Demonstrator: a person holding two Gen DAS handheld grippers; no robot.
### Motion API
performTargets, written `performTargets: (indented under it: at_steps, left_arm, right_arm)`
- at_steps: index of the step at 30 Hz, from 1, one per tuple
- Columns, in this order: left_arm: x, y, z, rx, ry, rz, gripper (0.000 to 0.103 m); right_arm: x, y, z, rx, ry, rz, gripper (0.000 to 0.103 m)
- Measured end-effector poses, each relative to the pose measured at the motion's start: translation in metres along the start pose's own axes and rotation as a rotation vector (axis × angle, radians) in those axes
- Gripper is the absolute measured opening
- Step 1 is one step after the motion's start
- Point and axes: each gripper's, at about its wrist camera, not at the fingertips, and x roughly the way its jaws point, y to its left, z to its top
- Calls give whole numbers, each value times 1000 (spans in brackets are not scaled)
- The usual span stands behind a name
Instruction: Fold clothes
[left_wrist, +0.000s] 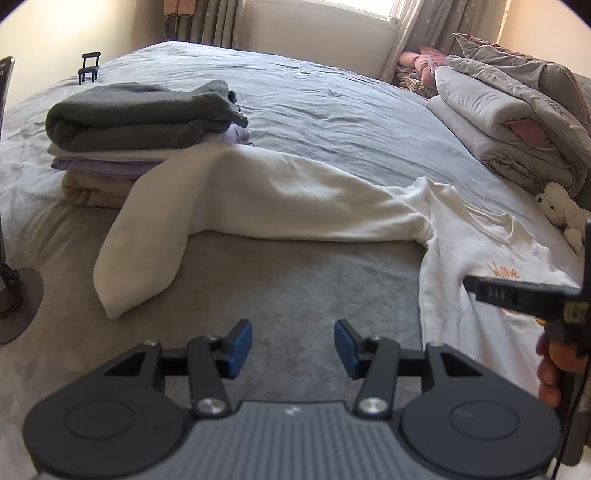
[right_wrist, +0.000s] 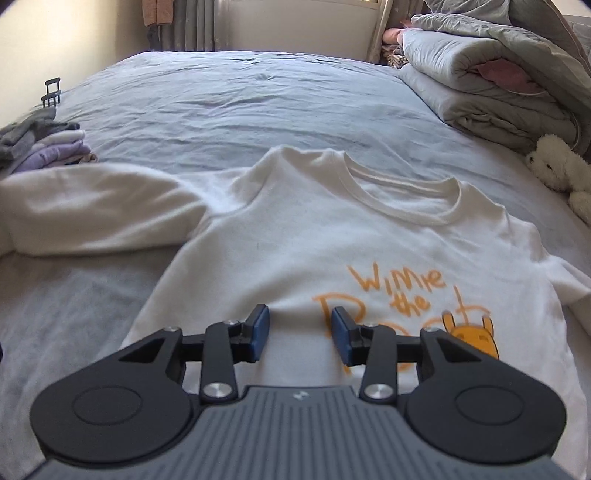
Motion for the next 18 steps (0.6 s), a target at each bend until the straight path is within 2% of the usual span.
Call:
performTargets:
  at_steps: [8,18]
  left_arm:
    - [2,1,1,0,4,-2,51]
    - [5,21,0,-51,23,26,53]
  right_arm:
    - [16,14,12,-28,-13,-6,45]
    - [7,44,10,-43,-24,95,45]
